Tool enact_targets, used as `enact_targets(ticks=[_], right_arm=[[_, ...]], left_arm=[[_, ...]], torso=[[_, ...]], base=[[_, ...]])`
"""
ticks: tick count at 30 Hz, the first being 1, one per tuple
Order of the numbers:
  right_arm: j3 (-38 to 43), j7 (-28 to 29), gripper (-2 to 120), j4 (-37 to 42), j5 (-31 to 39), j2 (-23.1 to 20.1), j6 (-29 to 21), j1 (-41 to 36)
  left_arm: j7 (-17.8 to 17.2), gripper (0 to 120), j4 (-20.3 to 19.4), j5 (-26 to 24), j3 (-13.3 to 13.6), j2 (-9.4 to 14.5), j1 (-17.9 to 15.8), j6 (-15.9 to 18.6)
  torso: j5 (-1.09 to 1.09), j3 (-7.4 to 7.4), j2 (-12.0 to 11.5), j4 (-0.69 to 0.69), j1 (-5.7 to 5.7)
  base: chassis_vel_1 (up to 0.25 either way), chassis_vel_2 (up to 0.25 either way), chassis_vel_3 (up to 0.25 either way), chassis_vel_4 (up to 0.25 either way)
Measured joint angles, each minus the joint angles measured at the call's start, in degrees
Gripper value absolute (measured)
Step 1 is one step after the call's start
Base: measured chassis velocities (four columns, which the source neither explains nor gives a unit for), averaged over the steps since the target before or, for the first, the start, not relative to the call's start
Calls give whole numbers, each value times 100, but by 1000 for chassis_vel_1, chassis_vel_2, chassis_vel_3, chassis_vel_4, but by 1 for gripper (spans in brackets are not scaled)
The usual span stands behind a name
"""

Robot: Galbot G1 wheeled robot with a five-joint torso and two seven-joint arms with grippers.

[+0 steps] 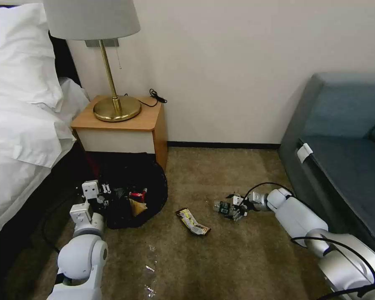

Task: Pick up the trash bin, then pick up the garbage on the floor and place it into the trash bin.

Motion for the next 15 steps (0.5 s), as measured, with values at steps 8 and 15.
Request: enact_targets(ticks=[8,15], right_arm=[[-3,245,100,-327,2,125,-235,-27],[33,308,96,-384,5,165,-279,-62]], left_arm=[[-2,5,-65,21,7,9,53,-4],[-1,5,-102,26,-11,4,82,-13]], torso=[[-1,0,0,-1,0],[-1,0,0,0,0]], base=[[0,0,0,0],[0,0,0,0]])
